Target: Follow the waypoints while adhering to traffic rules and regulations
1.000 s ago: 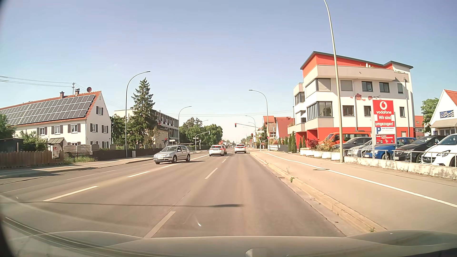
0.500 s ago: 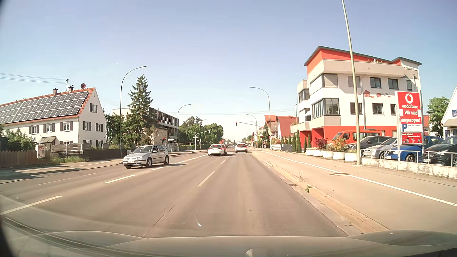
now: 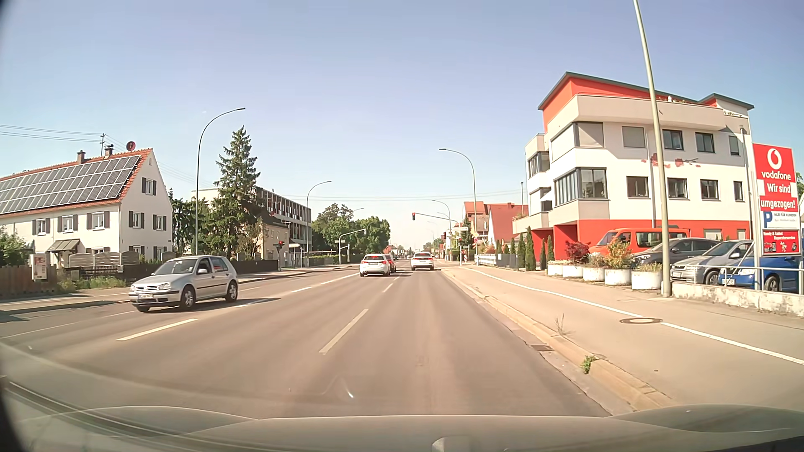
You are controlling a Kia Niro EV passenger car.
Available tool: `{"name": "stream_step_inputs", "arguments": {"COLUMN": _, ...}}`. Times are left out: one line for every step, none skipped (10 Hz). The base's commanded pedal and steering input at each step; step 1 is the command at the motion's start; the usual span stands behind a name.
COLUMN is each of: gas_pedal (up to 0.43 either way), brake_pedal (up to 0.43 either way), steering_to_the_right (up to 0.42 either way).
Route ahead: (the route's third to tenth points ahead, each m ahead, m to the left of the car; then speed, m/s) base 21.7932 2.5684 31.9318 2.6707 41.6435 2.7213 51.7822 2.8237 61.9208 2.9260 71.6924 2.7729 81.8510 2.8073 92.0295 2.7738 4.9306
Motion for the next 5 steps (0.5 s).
{"name": "stream_step_inputs", "arguments": {"gas_pedal": 0.098, "brake_pedal": 0.000, "steering_to_the_right": 0.005}}
{"name": "stream_step_inputs", "arguments": {"gas_pedal": 0.098, "brake_pedal": 0.000, "steering_to_the_right": 0.005}}
{"name": "stream_step_inputs", "arguments": {"gas_pedal": 0.098, "brake_pedal": 0.000, "steering_to_the_right": 0.005}}
{"name": "stream_step_inputs", "arguments": {"gas_pedal": 0.098, "brake_pedal": 0.000, "steering_to_the_right": 0.005}}
{"name": "stream_step_inputs", "arguments": {"gas_pedal": 0.098, "brake_pedal": 0.000, "steering_to_the_right": 0.005}}
